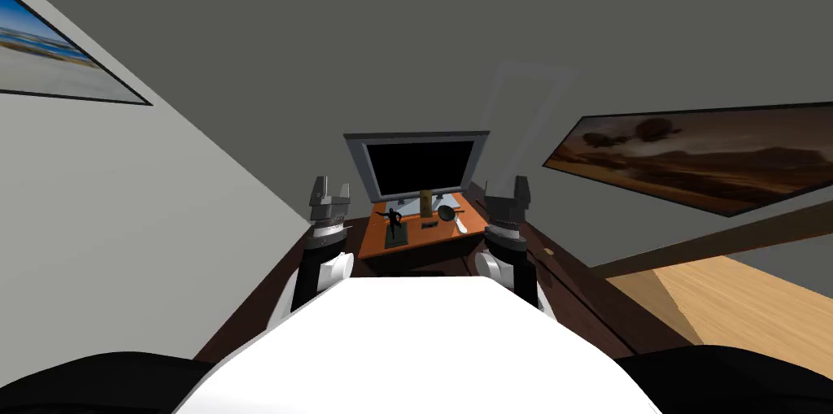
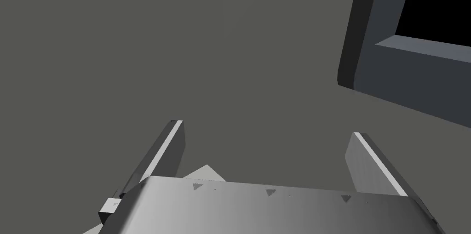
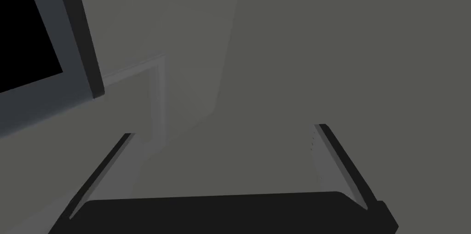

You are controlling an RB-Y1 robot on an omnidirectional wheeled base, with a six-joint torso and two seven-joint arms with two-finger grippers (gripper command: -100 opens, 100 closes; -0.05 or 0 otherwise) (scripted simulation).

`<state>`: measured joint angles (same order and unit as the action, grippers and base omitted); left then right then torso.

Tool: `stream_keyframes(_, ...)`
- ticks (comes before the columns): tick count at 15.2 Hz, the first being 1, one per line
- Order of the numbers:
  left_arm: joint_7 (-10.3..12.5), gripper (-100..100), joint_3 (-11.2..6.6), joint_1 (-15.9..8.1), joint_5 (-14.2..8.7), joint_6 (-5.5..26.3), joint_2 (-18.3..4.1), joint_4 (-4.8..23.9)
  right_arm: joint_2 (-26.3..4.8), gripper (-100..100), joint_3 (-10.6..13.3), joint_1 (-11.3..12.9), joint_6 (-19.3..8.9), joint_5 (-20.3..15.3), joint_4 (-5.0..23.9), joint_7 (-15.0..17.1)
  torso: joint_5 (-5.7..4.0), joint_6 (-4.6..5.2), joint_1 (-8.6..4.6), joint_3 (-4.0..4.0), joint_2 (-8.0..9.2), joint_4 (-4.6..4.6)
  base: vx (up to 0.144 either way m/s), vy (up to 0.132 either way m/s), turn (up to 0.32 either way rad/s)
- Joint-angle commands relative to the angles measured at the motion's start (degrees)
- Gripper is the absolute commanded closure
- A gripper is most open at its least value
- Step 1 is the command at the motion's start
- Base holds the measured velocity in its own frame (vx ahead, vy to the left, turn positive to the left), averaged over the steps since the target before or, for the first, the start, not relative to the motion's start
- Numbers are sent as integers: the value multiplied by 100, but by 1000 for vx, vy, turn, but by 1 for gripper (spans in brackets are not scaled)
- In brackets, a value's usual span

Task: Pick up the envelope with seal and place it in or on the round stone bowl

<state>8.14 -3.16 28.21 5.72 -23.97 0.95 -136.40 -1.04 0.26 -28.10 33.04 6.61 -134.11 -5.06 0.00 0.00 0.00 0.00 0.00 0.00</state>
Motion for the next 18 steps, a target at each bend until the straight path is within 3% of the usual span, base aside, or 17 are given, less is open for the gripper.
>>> stream_keyframes(1, 0, 0, 0, 0, 0, 0, 0, 0, -270, -100, 62, -47, 23, -38, 146, -27, 0, 0, 0, 0, 0, 0, -39, 8, 130)
stream_keyframes(5, 0, 0, 1, -2, 0, 0, 0, 0, -567, -100, 154, -114, 51, -95, 366, -68, 1, -4, 4, 23, 41, 8, -103, 15, 167)
stream_keyframes(9, 0, 0, 1, -2, 0, 0, 0, 0, -1111, -100, 361, -262, 98, -218, 863, -162, 3, -2, 14, 32, 56, 12, -125, 36, 216)
stream_keyframes(10, 0, 0, 1, -2, 0, 0, 0, 1, -1112, -100, 361, -262, 98, -218, 863, -162, 3, -3, 12, 33, 57, 12, -108, 19, 165)
stream_keyframes(15, 0, 0, 1, -2, 0, 0, 0, 0, -1710, -100, 637, -455, 134, -379, 1462, -291, 1, -2, 2, 23, 39, 9, -86, 18, 242)
stream_keyframes(17, 0, 0, 0, -2, 0, 0, 0, 0, -1731, -100, 637, -455, 134, -379, 1532, -291, 0, -2, -1, 24, 41, 9, -73, 11, 147)
stream_keyframes(18, 0, 0, 0, -1, 0, 0, 0, 0, -1946, -100, 741, -526, 141, -439, 1712, -341, -1, 0, -4, 21, 35, 8, -61, 15, 257)
